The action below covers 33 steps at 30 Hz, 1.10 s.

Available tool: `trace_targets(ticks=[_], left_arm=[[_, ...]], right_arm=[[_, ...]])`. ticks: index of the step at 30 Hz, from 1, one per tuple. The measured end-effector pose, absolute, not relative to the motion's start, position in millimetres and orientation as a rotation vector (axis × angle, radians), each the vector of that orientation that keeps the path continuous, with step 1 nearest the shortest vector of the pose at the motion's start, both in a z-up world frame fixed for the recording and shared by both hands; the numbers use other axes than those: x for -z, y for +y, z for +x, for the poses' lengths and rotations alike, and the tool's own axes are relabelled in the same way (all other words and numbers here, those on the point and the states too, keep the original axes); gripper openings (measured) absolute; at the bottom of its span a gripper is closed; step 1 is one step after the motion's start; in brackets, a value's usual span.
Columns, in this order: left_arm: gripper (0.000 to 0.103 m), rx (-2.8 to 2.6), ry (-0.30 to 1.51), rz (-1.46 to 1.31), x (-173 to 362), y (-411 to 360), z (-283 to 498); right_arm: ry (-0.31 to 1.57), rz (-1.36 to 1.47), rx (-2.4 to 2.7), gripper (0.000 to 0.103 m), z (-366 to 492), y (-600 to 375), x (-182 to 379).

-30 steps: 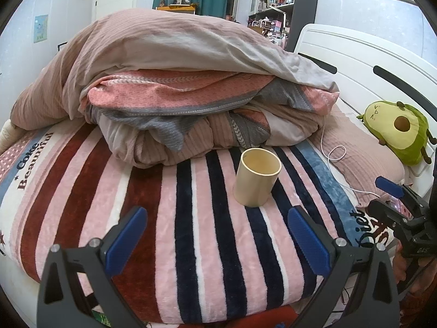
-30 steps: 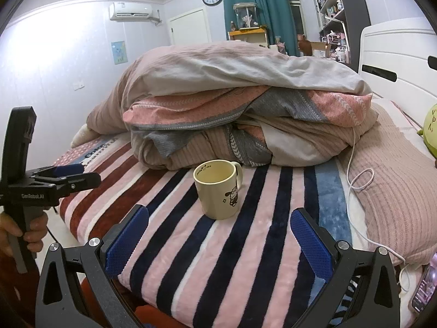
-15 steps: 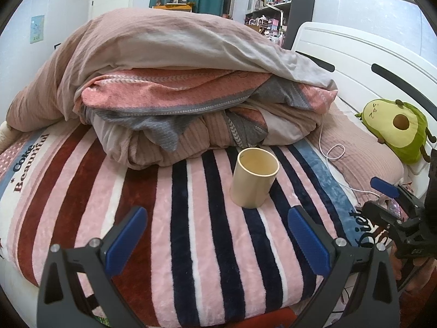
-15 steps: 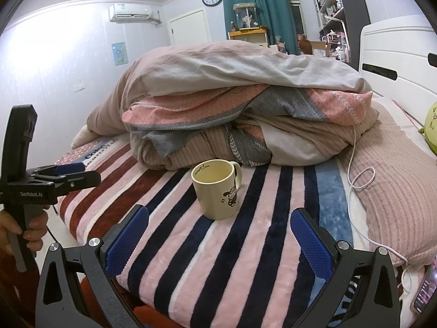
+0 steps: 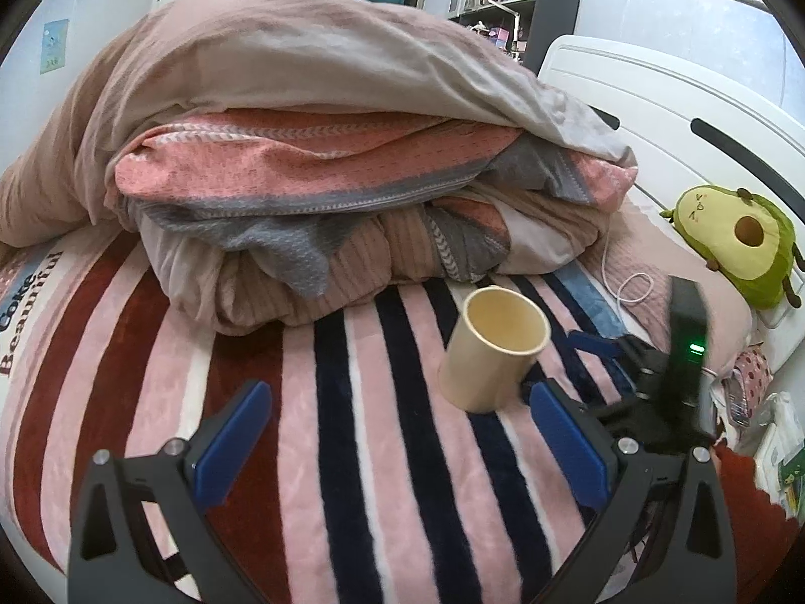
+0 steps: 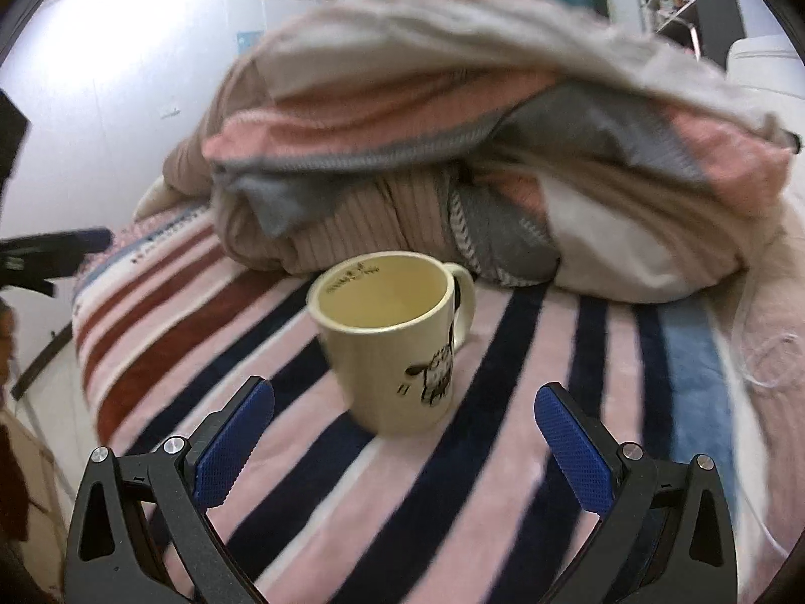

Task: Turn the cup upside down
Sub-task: 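Move the right tool to the cream mug and close it around the body, then lift the mug with the right tool and roll it over, opening downward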

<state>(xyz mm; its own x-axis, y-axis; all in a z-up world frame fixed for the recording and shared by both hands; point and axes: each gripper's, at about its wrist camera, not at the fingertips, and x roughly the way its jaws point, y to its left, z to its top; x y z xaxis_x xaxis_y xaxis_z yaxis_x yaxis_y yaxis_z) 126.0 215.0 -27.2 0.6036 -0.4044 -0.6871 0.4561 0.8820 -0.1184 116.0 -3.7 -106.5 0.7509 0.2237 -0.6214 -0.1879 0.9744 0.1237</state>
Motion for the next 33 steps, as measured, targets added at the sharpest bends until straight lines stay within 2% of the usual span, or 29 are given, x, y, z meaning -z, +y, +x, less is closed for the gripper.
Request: trace_targets(ticks=[4, 6, 9, 10, 16, 23, 33], left_arm=[[0.102, 0.492, 0.782, 0.075, 36, 219, 140], [0.102, 0.488, 0.79, 0.066, 40, 222, 144], [0.102, 0.481, 0.798, 0.055, 43, 227, 146], [0.102, 0.48, 0.801, 0.052, 44, 229, 146], [0.102, 0.501, 0.806, 0.056, 41, 232, 129], [0.102, 0.67, 0.824, 0.037, 38, 218, 88], [0.102, 0.988, 0.945, -0.003, 90, 172, 64]], right_arm=[[0.747, 0.04, -0.273, 0.103, 159, 6, 130], [0.79, 0.043, -0.287, 0.099, 176, 9, 140], [0.798, 0.059, -0.319, 0.083, 187, 12, 142], [0.792, 0.046, -0.308, 0.082, 186, 14, 141], [0.787, 0.013, -0.309, 0.081, 162, 25, 130], [0.844, -0.044, -0.4, 0.081, 86, 49, 105], [0.908, -0.008, -0.46, 0.081, 38, 65, 116]])
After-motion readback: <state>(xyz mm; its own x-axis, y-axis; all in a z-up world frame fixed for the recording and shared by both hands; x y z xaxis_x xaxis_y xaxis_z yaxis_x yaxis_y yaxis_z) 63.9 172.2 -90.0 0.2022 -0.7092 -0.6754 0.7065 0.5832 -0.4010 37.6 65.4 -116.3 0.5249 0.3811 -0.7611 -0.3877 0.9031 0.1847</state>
